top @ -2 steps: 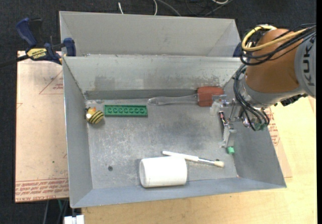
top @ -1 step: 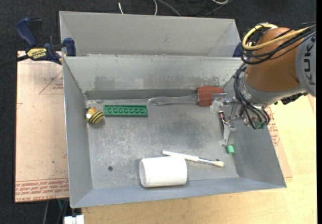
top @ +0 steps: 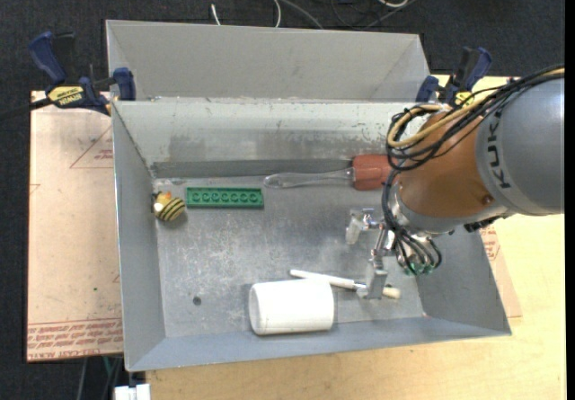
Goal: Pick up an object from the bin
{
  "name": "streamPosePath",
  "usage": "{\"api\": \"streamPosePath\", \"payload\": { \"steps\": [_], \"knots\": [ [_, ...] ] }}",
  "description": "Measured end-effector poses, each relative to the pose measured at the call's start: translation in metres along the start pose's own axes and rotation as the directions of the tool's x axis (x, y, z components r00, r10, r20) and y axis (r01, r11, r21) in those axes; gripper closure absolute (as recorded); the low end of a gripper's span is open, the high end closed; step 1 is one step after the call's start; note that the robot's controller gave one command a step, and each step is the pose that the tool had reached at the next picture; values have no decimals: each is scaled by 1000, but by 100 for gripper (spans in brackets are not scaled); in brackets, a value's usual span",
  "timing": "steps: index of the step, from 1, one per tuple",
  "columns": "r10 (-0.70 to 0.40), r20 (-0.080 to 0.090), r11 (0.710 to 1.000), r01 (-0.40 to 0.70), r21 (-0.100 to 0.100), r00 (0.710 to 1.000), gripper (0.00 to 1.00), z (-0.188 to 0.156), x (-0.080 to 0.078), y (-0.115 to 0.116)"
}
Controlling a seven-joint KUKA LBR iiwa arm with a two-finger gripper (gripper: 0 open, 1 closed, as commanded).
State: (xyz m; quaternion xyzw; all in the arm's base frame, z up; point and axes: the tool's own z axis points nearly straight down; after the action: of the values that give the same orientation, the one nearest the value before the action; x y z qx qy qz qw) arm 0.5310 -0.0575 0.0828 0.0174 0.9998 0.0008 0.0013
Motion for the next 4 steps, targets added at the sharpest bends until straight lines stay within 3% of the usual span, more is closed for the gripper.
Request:
{"api": "streamPosePath", "payload": {
  "steps": [1,2,3,4],
  "knots": [
    [-19,6,1000,19,2,1000,0,-23,9,3],
    [82,-9,997,-82,-1,997,0,-15,35,-10],
    [193,4,981,-193,-2,981,0,12,44,-13],
    [220,-4,976,-220,0,976,100,13,33,-28]
  ]
}}
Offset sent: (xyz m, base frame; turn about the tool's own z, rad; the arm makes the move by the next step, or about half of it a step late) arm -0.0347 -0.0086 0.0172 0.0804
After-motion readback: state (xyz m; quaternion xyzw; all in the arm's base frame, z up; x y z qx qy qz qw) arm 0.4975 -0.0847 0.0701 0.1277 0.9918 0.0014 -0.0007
